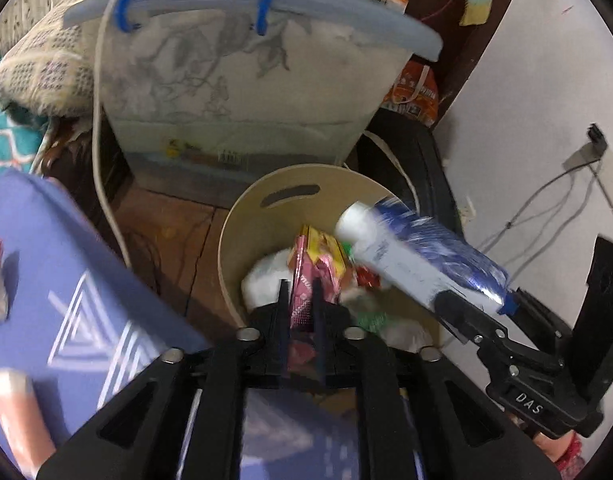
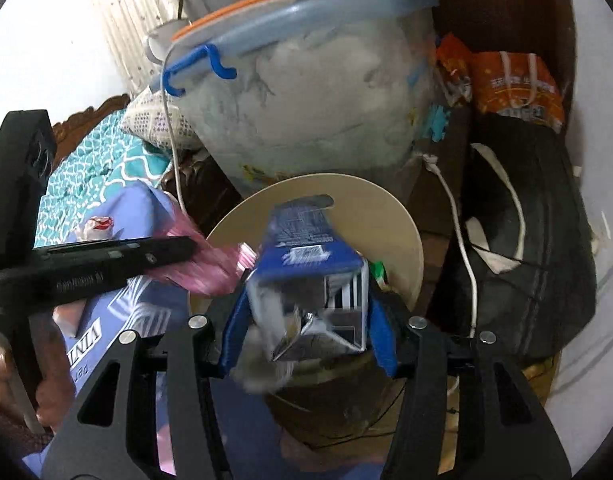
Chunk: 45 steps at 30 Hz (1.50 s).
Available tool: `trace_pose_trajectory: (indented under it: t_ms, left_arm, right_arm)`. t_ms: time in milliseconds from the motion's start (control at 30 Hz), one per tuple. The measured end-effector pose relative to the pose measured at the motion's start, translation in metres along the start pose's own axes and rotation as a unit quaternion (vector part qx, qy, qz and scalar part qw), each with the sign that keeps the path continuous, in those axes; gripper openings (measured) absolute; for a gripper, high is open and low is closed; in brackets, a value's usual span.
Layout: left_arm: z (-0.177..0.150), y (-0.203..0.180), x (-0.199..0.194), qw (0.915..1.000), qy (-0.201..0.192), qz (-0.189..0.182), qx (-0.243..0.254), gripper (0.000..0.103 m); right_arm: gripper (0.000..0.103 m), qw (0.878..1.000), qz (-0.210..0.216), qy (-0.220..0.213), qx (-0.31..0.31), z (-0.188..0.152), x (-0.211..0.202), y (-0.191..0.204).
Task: Collect trash
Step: 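Carry the carton and wrapper to the beige bin and open both grippers, then return both tools over the bed toward the tissue and paper cup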
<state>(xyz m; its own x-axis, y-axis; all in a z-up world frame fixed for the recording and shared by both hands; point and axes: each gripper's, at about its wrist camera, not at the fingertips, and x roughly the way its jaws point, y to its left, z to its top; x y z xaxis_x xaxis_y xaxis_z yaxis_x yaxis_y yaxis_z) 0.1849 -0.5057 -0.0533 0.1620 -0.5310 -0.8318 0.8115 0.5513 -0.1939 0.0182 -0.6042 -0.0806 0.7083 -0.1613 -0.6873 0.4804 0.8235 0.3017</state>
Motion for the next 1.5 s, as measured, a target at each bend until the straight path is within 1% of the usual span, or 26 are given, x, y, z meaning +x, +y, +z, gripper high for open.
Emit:
trace_pose_trajectory:
  t_ms: [33, 67, 133, 200, 267, 400, 467, 533, 700, 733, 833, 1000, 1200, 1333, 1500]
  left_arm:
    - [0.004, -0.001, 0.006, 1.0000, 0.001, 0.009, 0.000, 0.048]
    - [0.007, -0.001, 0.009, 0.9997, -0.002, 0.023, -0.001, 0.074]
    - [0.008, -0.002, 0.007, 0.9993, -0.012, 0.034, 0.006, 0.072]
    - [0.004, -0.003, -0.006, 0.9989, -0.025, 0.035, 0.018, 0.071]
    - [-0.004, -0.002, -0.022, 0.9979, -0.041, 0.041, 0.028, 0.071]
    - [-0.029, 0.005, -0.056, 0.9967, -0.065, 0.042, 0.023, 0.072]
    - [-0.050, 0.011, -0.076, 0.9963, -0.073, 0.042, 0.013, 0.073]
    - [-0.073, 0.017, -0.094, 0.9954, -0.080, 0.052, 0.007, 0.073]
    - [-0.133, 0.035, -0.132, 0.9913, -0.089, 0.096, -0.003, 0.073]
    - [-0.149, 0.040, -0.141, 0.9892, -0.091, 0.114, -0.003, 0.073]
    - [-0.179, 0.050, -0.159, 0.9856, -0.093, 0.141, -0.002, 0.073]
    - [-0.232, 0.072, -0.196, 0.9786, -0.108, 0.175, -0.011, 0.074]
    - [-0.285, 0.110, -0.237, 0.9689, -0.128, 0.204, -0.056, 0.075]
    - [-0.314, 0.135, -0.254, 0.9622, -0.129, 0.225, -0.083, 0.077]
    - [-0.346, 0.172, -0.271, 0.9500, -0.124, 0.260, -0.121, 0.077]
  right_arm:
    - [0.077, 1.000, -0.001, 0.005, 0.000, 0.005, 0.007, 0.001]
    - [0.077, 1.000, -0.006, 0.007, 0.003, 0.008, 0.012, 0.000]
    - [0.077, 1.000, -0.009, -0.010, 0.009, 0.009, 0.009, 0.002]
    - [0.077, 0.999, -0.005, -0.031, 0.011, 0.005, 0.000, 0.005]
    - [0.077, 0.998, -0.004, -0.052, 0.018, -0.004, -0.015, 0.009]
    - [0.077, 0.997, 0.011, -0.070, 0.042, -0.033, -0.043, 0.013]
    - [0.077, 0.995, 0.022, -0.075, 0.057, -0.052, -0.058, 0.022]
    - [0.077, 0.993, 0.033, -0.082, 0.073, -0.070, -0.072, 0.030]
    - [0.077, 0.988, 0.056, -0.091, 0.109, -0.113, -0.098, 0.061]
    - [0.077, 0.988, 0.061, -0.091, 0.113, -0.120, -0.101, 0.069]
    - [0.079, 0.987, 0.063, -0.094, 0.118, -0.140, -0.111, 0.092]
    - [0.081, 0.989, 0.076, -0.076, 0.101, -0.158, -0.116, 0.131]
    - [0.082, 0.992, 0.082, -0.058, 0.078, -0.176, -0.119, 0.167]
    - [0.082, 0.994, 0.094, -0.029, 0.053, -0.192, -0.107, 0.198]
    - [0.082, 0.993, 0.117, 0.003, 0.010, -0.208, -0.098, 0.242]
